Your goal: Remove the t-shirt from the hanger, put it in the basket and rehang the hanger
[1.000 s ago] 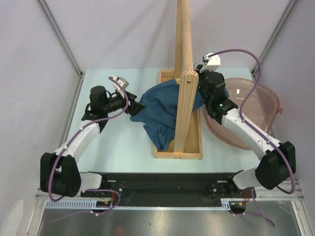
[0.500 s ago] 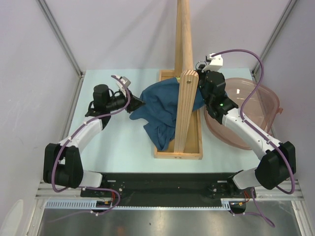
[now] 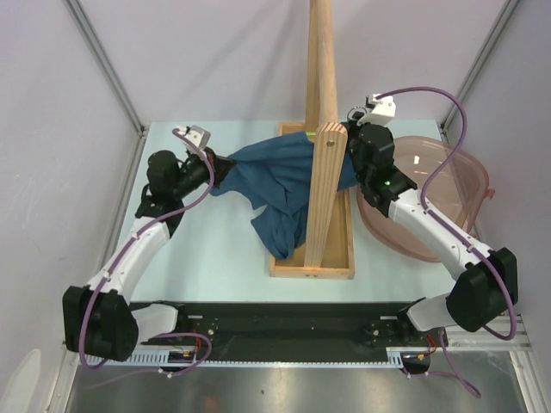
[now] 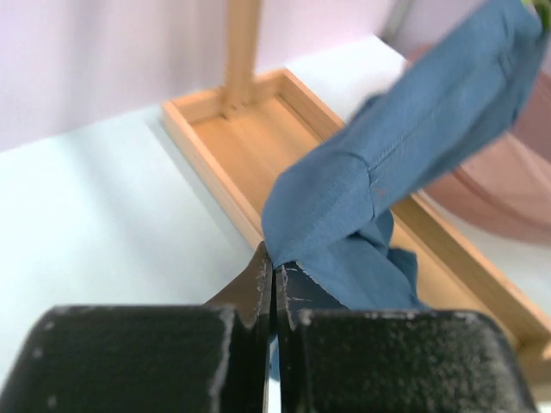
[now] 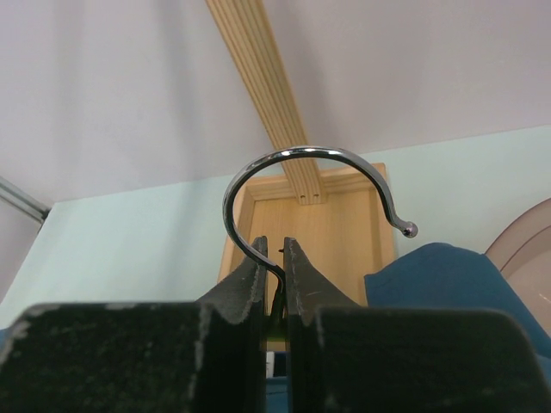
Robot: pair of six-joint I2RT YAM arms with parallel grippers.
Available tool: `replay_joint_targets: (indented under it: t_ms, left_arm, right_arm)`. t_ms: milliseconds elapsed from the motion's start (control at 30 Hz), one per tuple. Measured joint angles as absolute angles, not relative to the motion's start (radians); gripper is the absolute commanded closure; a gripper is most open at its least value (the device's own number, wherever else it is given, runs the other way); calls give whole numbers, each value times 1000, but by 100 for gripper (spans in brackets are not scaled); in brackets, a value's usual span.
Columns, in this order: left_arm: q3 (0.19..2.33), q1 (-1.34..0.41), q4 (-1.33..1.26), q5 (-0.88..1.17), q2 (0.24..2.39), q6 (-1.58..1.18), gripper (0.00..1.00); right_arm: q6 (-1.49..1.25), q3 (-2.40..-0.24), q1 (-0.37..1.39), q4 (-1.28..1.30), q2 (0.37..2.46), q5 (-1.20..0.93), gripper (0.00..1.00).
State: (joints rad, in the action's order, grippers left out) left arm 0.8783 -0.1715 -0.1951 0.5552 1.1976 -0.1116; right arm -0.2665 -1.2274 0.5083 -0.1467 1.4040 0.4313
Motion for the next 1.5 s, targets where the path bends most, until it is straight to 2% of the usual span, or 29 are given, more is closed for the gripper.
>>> replay_joint_targets:
  t_ms: [200, 433, 767, 1100, 1267, 1367, 1433, 1500]
  left_arm:
    - [878, -169, -207, 418, 1164, -160, 100]
    - [877, -148, -206, 400, 1160, -259, 100]
    - [874, -93, -356, 541, 1130, -522, 100]
    - [773, -81, -835, 737, 1124, -871, 100]
    - [772, -70, -887, 786, 1126, -905, 100]
    - [785, -70, -809, 781, 1124, -838, 100]
    - [817, -70, -696, 757, 1124, -760, 92]
    - [862, -70, -556, 709, 1124, -650, 76]
  right_arm:
    - [-289, -1228, 514, -142, 1394, 471, 100]
    - [-326, -1227, 518, -126, 1364, 517, 100]
    - [-342, -1194, 516, -127, 1335, 506, 100]
    - [-318, -1240, 550, -146, 1396, 376, 100]
    - [-277, -1315, 617, -148, 1440, 403, 100]
    - [-260, -1316, 611, -145, 1430, 439, 100]
    - [-252, -1316, 592, -138, 1427, 446, 100]
    - [-249, -1316, 567, -130, 1425, 446, 100]
